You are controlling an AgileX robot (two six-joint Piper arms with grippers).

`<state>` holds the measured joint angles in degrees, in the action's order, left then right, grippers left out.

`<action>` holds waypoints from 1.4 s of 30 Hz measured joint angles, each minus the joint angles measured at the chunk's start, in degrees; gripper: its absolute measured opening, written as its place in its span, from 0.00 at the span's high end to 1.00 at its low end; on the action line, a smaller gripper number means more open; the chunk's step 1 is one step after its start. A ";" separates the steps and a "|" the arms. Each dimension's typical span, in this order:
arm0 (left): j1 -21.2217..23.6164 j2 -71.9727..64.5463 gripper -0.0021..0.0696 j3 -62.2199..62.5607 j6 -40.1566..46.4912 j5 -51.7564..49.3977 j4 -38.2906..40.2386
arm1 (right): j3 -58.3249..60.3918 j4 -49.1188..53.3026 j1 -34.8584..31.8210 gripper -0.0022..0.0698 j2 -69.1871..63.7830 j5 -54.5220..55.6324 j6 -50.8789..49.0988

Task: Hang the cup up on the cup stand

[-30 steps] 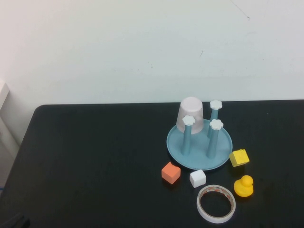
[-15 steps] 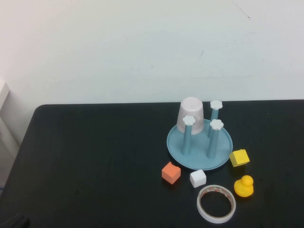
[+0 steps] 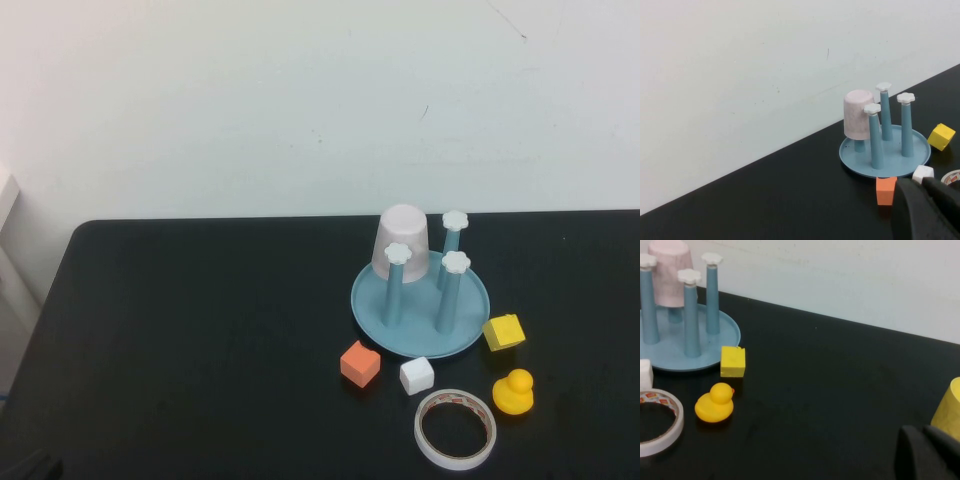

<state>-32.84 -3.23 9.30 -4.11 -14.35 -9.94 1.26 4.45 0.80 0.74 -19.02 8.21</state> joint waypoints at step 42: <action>33.14 3.98 0.97 -10.37 11.43 -3.11 13.18 | -0.09 0.10 0.00 0.97 0.00 -0.47 0.00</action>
<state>0.30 0.76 -1.07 7.32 -17.46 3.24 1.17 4.55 0.80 0.74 -19.49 8.21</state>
